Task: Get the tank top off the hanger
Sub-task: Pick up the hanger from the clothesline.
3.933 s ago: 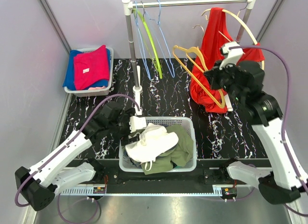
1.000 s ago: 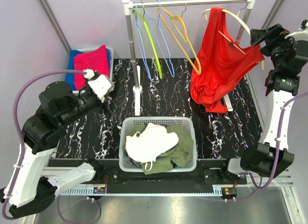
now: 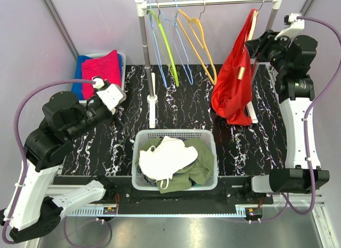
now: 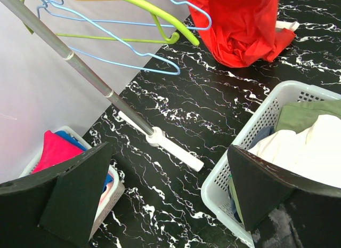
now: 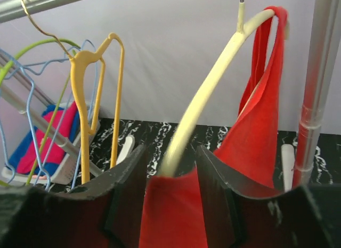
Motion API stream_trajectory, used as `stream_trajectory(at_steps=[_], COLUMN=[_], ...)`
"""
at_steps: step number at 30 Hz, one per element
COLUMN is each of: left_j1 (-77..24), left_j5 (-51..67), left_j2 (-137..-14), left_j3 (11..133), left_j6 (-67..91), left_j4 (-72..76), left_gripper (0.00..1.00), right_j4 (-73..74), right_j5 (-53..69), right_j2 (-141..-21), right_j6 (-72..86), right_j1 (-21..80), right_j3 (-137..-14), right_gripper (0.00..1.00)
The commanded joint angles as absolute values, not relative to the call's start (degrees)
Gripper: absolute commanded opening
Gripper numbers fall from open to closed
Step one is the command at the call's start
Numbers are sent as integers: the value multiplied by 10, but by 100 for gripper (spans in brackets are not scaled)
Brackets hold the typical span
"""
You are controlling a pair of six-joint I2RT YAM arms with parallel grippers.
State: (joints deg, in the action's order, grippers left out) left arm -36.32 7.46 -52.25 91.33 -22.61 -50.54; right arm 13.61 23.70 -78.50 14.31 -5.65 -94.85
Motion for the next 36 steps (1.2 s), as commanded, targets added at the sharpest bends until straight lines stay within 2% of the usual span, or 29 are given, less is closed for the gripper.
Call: stream_trajectory(at_steps=[1,4,10,15,21,25,36], left_j1=[-361,-361,-359,-356,-352,-351,-351], left_j5=[69,70,76,75,77,75,82], left_j2=[-521,-523,-525,-521,-513,-505,-500], left_j3=[927,926,928,923,918,912,906], left_j6=[-229,-229,-224,-228,-229,-232,-230], left_j4=[-475,-474,-470,-470,-471,-470,-469], left_gripper=[99,99,99,99,99,99,99], right_j4=[240,271,319,299,330,366,357], right_j5=[103,79,32,21,-77,-117,-238], right_j2=[-795,-802,-822,-811,-855,-881,-846], right_j6=[48,35,22,61,67,51,-13], right_j1=[-27,-22,14,63,139,155,188], right_j3=[-1005,-1029,-1079,-1094,-1172,-1209,-1164], right_gripper=[49,49,64,79,80,80,81])
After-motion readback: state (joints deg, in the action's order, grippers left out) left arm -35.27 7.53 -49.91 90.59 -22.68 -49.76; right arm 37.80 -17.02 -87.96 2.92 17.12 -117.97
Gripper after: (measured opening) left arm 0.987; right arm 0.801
